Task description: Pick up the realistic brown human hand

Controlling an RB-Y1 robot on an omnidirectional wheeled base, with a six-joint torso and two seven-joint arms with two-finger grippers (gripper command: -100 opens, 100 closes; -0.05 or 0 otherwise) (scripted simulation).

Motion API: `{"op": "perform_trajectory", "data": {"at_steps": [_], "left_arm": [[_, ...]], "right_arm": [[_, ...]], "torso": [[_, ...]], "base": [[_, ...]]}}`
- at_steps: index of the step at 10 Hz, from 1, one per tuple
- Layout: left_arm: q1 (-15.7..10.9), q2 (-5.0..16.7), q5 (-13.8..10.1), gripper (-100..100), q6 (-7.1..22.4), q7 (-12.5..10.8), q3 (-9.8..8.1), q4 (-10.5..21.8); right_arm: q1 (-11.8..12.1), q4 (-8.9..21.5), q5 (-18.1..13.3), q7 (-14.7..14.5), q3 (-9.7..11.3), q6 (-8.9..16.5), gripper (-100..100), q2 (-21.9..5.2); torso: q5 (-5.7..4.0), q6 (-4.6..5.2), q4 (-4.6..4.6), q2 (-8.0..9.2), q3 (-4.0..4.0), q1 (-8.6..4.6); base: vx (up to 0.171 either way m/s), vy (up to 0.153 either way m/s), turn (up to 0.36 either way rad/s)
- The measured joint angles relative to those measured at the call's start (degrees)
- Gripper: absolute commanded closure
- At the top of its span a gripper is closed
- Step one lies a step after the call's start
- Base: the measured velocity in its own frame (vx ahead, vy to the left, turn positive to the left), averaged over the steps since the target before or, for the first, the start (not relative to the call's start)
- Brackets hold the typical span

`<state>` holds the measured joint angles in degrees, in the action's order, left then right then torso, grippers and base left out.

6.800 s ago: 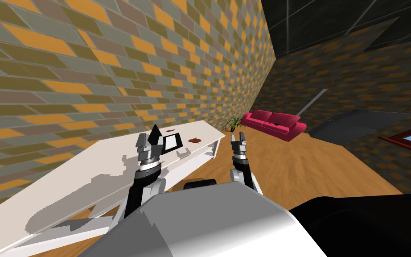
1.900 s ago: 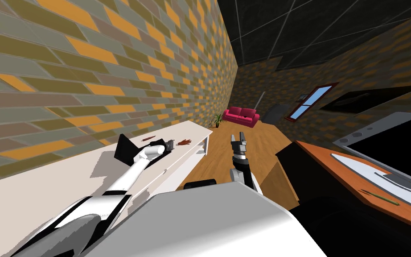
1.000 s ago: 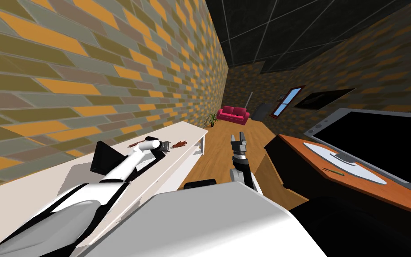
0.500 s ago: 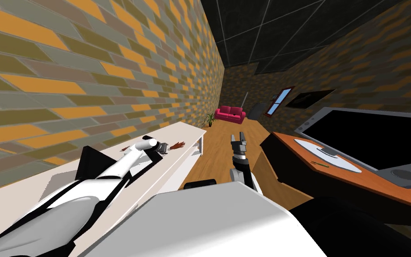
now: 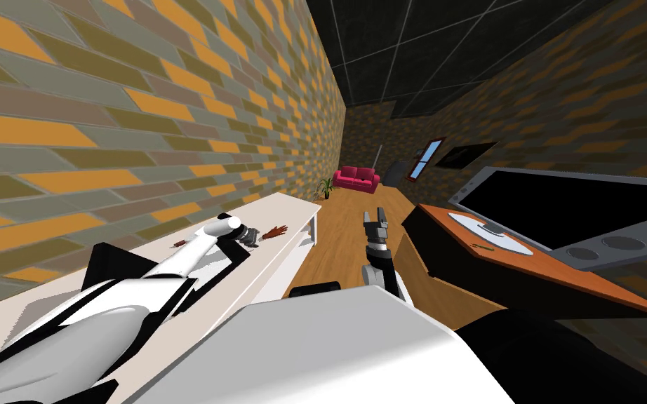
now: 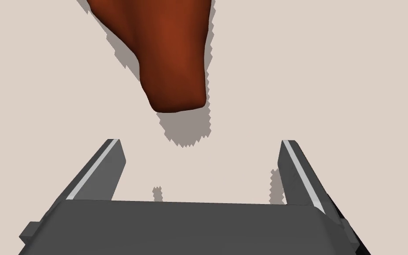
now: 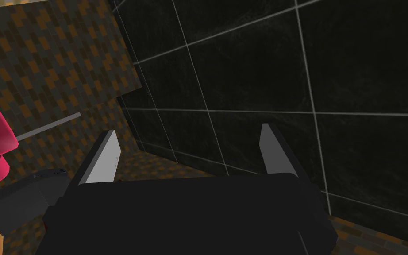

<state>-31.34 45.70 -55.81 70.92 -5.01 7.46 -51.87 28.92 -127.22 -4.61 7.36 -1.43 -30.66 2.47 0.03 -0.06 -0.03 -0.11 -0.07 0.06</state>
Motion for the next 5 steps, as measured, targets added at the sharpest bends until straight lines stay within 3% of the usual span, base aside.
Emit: {"op": "perform_trajectory", "data": {"at_steps": [4,5], "left_arm": [[-1.6,1.9,-3.2,-100,4.9,-1.5,0.31,5.3],[-1.7,2.0,-3.3,0,5.1,-1.6,0.31,5.4]], "right_arm": [[0.0,0.0,0.0,0.0,0.0,0.0,0,0.0],[0.0,0.0,0.0,0.0,0.0,0.0,0,0.0]], "torso": [[-0.01,0.00,-0.02,-0.10,-0.06,-0.05],[-0.01,-0.04,-0.01,-0.03,-0.02,-0.06]], "base": [[0.039,0.013,-0.108],[0.000,0.000,0.000]]}}
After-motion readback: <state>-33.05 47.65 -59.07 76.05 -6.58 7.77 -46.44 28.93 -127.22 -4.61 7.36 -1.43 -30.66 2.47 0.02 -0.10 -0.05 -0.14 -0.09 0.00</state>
